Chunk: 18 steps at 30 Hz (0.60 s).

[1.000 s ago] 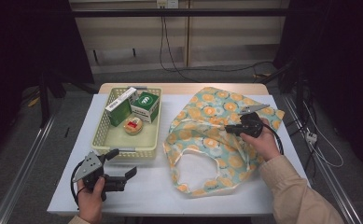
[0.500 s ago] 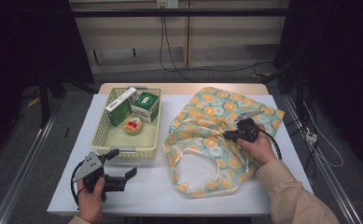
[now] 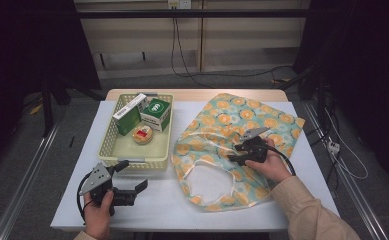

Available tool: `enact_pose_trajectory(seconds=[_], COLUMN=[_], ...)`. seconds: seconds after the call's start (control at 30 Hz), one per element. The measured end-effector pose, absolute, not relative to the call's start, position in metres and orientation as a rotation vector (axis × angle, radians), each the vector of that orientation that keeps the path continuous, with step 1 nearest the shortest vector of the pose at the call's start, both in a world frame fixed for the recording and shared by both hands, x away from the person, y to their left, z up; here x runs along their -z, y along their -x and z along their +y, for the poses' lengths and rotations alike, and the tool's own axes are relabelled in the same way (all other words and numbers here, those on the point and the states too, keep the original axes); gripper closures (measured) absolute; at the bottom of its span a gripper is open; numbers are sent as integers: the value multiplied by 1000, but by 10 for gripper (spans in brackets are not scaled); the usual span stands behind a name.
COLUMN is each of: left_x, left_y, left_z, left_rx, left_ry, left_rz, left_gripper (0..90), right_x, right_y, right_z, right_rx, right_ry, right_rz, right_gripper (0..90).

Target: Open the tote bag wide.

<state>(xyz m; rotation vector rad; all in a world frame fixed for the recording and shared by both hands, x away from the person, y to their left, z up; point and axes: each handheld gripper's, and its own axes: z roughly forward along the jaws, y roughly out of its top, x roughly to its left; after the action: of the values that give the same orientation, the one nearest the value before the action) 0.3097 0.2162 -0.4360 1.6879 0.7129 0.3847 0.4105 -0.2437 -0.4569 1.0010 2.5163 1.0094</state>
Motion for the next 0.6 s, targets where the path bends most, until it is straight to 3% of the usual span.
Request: enact_pose_trajectory(seconds=[0.3,0.6], left_x=[436,437], left_y=[-310,-310], left_z=[216,217], left_rx=[-384,-385], left_ry=[-1687,-1681], left_rz=[716,714], left_gripper=[26,26], right_x=[458,454], right_y=[-418,-415], right_z=[-253,-253], right_rx=[-1037,-1066], right_ry=[-1059,-1131], right_rz=[2472,2490], right_gripper=[875,900])
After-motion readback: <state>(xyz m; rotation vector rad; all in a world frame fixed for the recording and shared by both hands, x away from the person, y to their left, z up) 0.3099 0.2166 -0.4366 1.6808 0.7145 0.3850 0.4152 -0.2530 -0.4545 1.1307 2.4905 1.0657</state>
